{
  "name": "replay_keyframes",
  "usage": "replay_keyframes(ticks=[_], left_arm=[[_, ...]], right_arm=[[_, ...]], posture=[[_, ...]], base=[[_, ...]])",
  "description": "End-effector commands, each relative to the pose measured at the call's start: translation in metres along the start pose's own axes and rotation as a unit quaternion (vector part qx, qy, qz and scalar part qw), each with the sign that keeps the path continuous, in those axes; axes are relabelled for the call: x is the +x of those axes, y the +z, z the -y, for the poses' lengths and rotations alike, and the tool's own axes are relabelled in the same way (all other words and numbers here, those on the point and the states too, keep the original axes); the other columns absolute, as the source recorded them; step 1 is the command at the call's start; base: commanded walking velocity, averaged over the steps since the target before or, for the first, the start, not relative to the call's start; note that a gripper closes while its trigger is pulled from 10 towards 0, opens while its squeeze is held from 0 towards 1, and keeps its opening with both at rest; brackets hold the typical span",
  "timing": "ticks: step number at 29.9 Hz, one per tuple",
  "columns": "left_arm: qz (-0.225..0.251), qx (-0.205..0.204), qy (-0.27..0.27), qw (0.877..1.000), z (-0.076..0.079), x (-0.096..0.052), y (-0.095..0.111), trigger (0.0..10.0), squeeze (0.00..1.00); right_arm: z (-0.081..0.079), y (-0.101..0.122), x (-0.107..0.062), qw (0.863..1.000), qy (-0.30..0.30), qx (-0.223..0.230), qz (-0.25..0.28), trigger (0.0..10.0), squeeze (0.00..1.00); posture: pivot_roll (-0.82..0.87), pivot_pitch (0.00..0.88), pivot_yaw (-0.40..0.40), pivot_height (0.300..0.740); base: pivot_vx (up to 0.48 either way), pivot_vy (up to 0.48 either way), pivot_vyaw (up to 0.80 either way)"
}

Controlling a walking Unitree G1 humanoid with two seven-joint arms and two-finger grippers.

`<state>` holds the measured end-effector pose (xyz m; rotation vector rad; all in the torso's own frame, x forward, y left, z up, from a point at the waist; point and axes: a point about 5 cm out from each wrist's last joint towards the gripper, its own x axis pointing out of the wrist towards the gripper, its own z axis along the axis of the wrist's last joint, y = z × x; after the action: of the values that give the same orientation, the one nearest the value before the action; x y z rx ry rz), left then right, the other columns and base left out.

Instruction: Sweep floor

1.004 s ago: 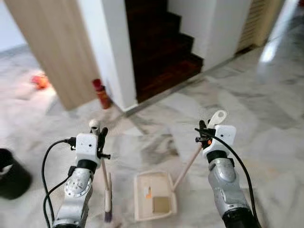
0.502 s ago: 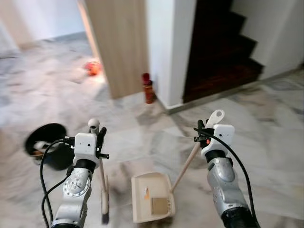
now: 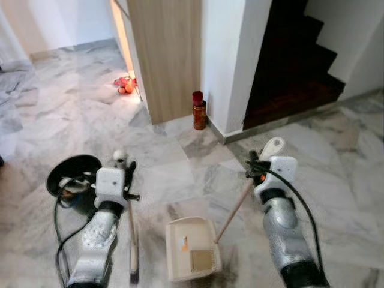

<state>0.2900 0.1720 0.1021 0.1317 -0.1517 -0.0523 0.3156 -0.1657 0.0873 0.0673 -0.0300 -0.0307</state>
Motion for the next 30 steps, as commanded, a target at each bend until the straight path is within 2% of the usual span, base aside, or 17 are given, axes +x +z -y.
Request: replay_keyframes(ticks=[1,24,30], left_arm=[[0.013,0.007,0.006,1.0,-0.0066,0.0019,0.0051,10.0,0.0],[0.013,0.01,0.009,1.0,-0.009,0.0021,0.0056,10.0,0.0],[0.013,0.011,0.008,1.0,-0.0098,0.0023,0.0056,10.0,0.0]], right_arm=[[-0.0102,0.0136,0.0065,0.999,0.016,0.003,0.031,10.0,0.0],[-0.0136,0.0111,0.0067,0.999,0.022,0.008,0.026,10.0,0.0],[-0.0149,0.0111,0.0071,0.999,0.023,0.007,0.027,10.0,0.0]], posture=[[0.13,0.0,0.029,0.74],[0.15,0.0,0.03,0.74],[0.15,0.0,0.031,0.74]], base=[[0.0,0.368,0.66],[0.0,0.366,0.0],[0.0,0.368,0.55]])
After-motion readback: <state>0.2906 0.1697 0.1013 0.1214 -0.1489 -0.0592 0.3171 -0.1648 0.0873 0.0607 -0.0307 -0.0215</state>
